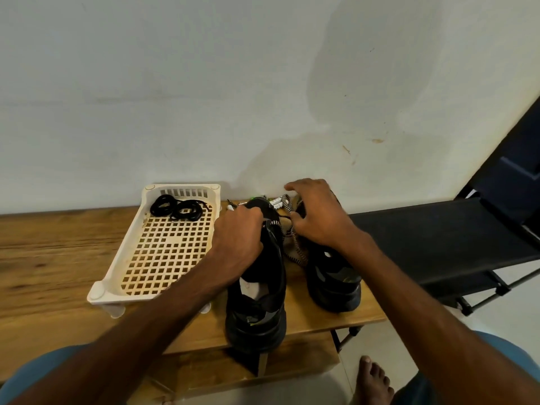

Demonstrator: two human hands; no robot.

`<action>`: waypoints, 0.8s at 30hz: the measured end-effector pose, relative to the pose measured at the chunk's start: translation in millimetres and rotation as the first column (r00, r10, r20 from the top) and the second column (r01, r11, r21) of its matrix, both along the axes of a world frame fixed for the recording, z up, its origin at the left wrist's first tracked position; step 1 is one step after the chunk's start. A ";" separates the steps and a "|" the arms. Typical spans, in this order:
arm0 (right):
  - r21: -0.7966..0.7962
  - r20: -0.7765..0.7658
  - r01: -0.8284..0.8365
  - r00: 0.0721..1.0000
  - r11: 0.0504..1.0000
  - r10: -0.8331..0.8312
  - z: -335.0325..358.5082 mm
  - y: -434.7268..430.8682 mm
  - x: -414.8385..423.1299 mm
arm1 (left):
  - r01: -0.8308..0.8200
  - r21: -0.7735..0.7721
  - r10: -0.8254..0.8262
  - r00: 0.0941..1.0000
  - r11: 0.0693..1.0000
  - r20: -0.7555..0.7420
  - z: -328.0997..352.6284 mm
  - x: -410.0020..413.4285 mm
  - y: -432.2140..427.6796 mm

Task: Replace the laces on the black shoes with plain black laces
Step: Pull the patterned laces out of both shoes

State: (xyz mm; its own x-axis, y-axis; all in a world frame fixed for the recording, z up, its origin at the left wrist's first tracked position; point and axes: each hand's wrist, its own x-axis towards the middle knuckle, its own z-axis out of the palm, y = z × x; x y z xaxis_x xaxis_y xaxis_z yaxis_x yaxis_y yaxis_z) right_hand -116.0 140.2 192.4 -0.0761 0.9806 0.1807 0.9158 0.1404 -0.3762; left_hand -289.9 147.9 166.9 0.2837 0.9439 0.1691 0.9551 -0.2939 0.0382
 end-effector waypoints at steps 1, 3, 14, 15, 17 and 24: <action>0.032 0.033 -0.040 0.999 0.999 0.039 -0.3 -0.8 -5.7 | -0.003 0.001 0.003 1.000 1.000 -0.002 -0.3 -0.3 0.1; 0.046 0.092 -0.105 0.991 0.993 0.100 -1.6 -2.4 -15.0 | -0.007 -0.001 0.007 1.000 1.000 -0.007 -0.4 -0.3 -0.1; 0.004 0.012 -0.004 1.000 1.000 0.004 -2.9 5.7 -15.6 | 0.017 -0.045 -0.019 0.999 0.999 -0.042 6.9 1.3 0.1; 0.025 -0.067 0.025 0.997 0.999 -0.023 2.1 6.1 -8.8 | 0.021 -0.044 -0.023 0.999 0.999 -0.041 6.6 1.3 -0.2; 0.103 -0.277 0.138 0.955 0.985 -0.105 16.9 7.3 9.5 | 0.022 -0.044 -0.023 0.999 0.999 -0.028 5.9 0.5 0.2; 0.083 -0.754 0.279 0.645 0.957 -0.122 23.4 -3.6 30.1 | 0.035 -0.043 -0.035 0.999 0.998 0.005 4.6 1.1 0.0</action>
